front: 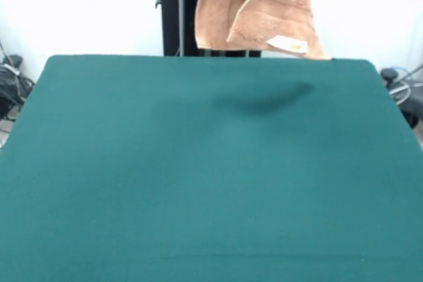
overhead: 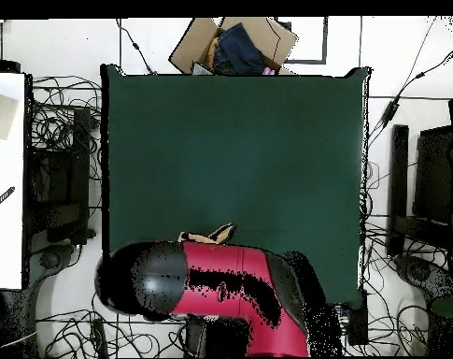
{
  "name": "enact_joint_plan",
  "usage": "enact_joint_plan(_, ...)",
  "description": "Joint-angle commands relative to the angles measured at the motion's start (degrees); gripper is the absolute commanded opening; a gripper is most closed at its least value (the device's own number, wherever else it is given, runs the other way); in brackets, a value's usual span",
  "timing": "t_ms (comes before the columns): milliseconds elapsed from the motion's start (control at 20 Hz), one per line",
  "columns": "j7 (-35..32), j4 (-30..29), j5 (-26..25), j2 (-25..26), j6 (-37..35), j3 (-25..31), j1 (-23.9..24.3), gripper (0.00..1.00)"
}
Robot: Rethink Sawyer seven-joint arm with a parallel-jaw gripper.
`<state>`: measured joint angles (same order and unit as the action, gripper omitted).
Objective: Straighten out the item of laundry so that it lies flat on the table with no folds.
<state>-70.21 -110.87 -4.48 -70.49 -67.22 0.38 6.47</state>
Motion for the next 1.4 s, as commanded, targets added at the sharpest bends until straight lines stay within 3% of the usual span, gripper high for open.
enact_joint_plan(50,-17.79,-8.96,2.74,2.44,6.76,-2.67,-1.57,0.00)
enact_joint_plan(550,-18.83,-11.41,3.06,4.76,12.96,-2.83,-2.71,0.00)
enact_joint_plan(1400,-15.29,-12.60,3.25,11.34,21.54,-1.82,0.10,0.00)
